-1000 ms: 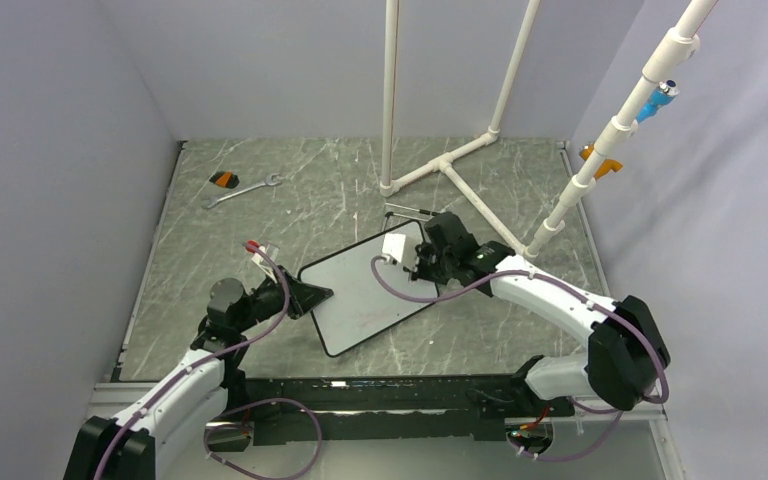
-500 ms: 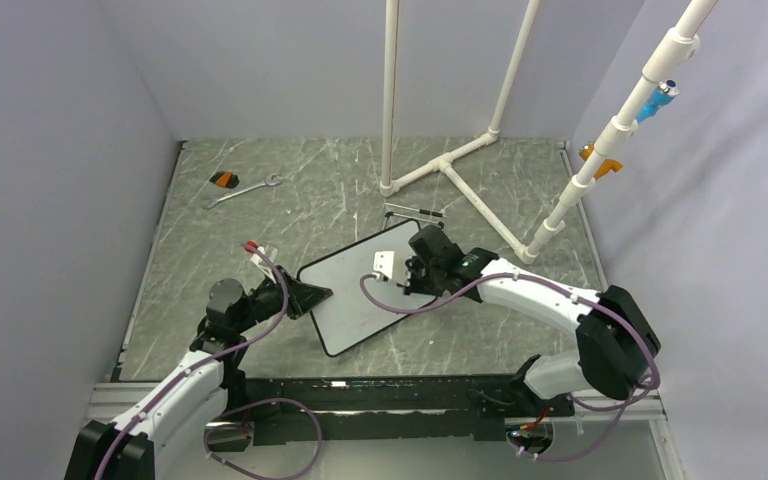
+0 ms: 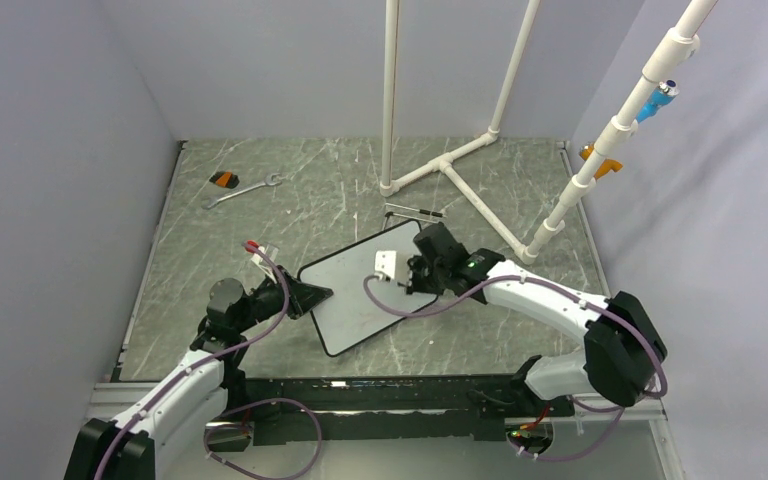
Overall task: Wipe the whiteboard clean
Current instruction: Erase the whiteboard at the center of the board.
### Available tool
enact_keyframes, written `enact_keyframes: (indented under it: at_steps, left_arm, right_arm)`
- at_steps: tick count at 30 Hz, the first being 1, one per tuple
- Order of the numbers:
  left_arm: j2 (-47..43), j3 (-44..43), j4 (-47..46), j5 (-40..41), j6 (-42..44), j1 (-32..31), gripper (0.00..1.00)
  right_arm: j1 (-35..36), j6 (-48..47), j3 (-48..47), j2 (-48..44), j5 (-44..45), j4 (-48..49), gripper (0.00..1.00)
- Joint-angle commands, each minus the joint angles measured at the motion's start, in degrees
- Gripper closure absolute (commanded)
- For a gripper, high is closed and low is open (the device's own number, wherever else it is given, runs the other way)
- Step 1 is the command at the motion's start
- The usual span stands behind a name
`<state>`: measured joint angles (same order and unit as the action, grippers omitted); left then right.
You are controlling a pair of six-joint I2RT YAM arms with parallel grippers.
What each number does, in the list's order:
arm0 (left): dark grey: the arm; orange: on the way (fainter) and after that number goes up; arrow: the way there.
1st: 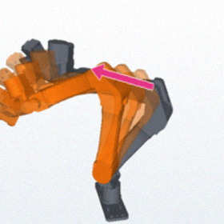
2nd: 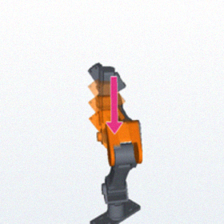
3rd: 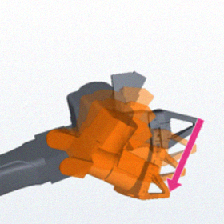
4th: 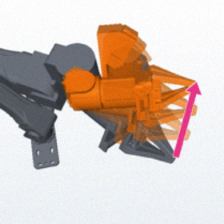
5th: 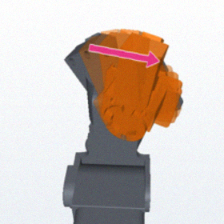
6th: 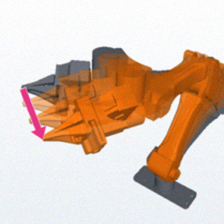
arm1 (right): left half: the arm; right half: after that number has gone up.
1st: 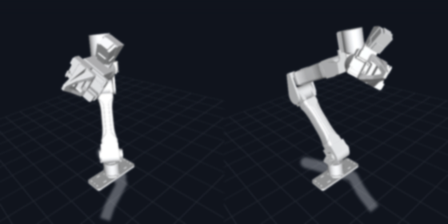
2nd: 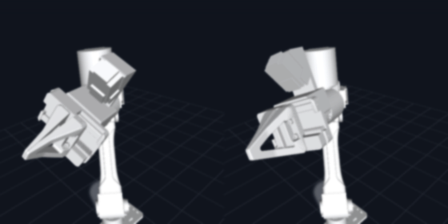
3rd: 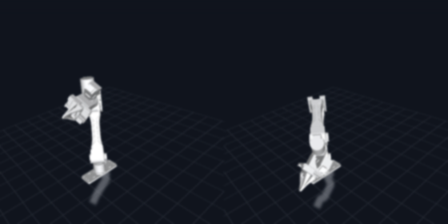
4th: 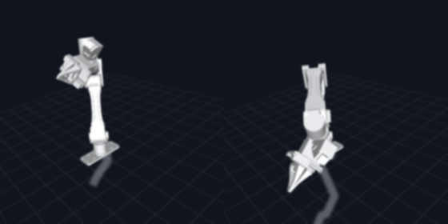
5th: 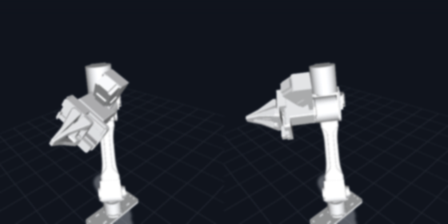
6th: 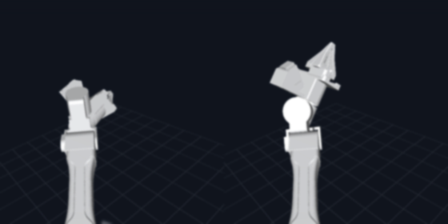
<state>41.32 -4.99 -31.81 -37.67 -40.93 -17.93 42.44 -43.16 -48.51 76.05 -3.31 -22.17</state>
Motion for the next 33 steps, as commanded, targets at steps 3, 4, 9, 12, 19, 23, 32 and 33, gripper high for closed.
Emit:
enact_keyframes:
  at_steps: [3, 4, 9, 12, 19, 23, 32, 33]
  left_arm:
    - [-1.4, -1.4, 1.0, -1.5, 2.2, -0.2, 1.00]
    - [-1.5, -1.4, 1.1, -1.5, 2.3, -0.2, 1.00]
    - [-1.1, -1.4, 0.5, -1.7, 2.2, -0.2, 1.00]
    - [-0.6, -1.4, 0.0, -1.7, 2.1, -0.2, 1.00]
    - [0.9, -1.7, -1.3, -2.2, 1.8, -0.2, 1.00]
    - [0.3, -1.8, -0.6, -2.1, 2.0, -0.2, 1.00]
    - [-0.3, -1.7, 0.1, -1.9, 2.3, -0.2, 1.00]
    - [-0.4, -1.7, 0.1, -1.9, 2.3, -0.2, 1.00]
  right_arm:
    - [4.7, -6.1, -1.5, 4.1, -6.3, -9.3, 1.00]
    - [4.7, -5.3, -1.5, 4.3, -5.5, -8.5, 1.00]
    - [2.1, 3.7, -1.1, 2.0, 2.6, 1.9, 1.00]
    - [-0.8, 7.6, 0.0, -0.9, 5.4, 7.5, 1.00]
    - [-3.0, 8.4, 0.6, -1.7, 5.4, 8.3, 1.00]
    - [-1.8, 2.3, -0.6, 0.2, -3.1, 0.1, 1.00]
    - [4.2, -1.0, -1.1, 4.1, -3.3, -4.0, 1.00]
    - [4.2, 0.5, -1.0, 3.9, -1.4, -1.5, 1.00]
